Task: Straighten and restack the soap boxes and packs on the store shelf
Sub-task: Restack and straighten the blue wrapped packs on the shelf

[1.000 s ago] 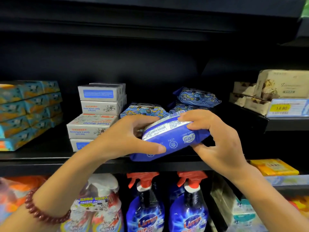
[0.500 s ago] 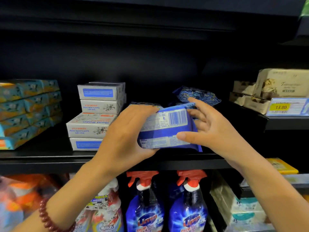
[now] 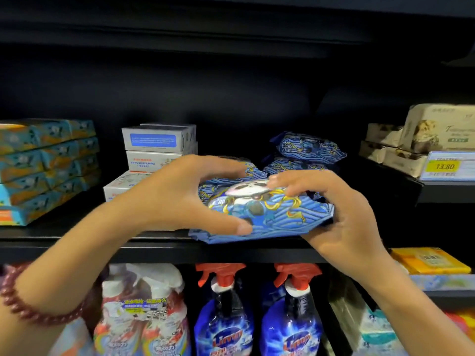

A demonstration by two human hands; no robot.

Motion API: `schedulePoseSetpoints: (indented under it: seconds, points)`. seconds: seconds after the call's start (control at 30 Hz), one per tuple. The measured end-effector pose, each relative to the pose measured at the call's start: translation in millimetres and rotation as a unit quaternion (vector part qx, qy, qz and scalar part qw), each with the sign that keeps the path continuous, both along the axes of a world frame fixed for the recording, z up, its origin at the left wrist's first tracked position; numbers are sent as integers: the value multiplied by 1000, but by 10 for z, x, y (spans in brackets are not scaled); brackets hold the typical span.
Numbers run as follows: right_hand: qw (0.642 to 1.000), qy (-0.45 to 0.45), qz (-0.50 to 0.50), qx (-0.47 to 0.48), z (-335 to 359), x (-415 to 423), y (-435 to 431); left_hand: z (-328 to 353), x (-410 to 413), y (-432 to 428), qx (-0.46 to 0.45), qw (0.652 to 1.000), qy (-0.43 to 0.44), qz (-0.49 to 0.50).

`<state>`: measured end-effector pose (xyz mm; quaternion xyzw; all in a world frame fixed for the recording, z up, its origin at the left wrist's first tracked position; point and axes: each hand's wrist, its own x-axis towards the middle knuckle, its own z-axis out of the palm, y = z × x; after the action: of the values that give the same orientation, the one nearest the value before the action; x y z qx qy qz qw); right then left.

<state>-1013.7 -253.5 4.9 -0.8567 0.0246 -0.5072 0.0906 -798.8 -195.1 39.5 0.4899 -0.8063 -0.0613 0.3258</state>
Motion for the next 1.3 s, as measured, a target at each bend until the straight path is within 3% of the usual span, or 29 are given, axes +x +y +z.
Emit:
schedulePoseSetpoints:
  seconds: [0.07,0.13,0.17,0.27,0.37,0.47,0.7,0.9,1.17,1.3]
  points:
    - [983,135,68,-102,68,149,-110,30,-46,-11,39,998,-10,-45]
    - [970,173,100,-137,113,116,-171,27,-66,-15,32,997,16,-63]
    - [976,173,59,-121,41,123,-149,25,-61,-23,19,998,23,-59]
    - [993,-74,-87,6,-158,-19,-66,101,-4,-87,-21,999,25,-24]
    - [979,-99,-97,150,-313,-131,-94,272,46,-205,-68,997,-7,29]
    - [958,-29,-117,261,-420,-98,-175,422,60,-387,-118,987,-65,88]
    - [915,243,-257,197,-563,-47,-249,607,150,-947,-103,970,-135,172]
    - [916,247,-266,169,-570,-72,-234,544,225,-1142,6,964,-199,174]
    - [915,253,-274,156,-587,-69,-222,375,185,-930,-130,930,-291,183]
    - [915,252,-274,155,-601,-78,-222,327,149,-919,-126,916,-321,204]
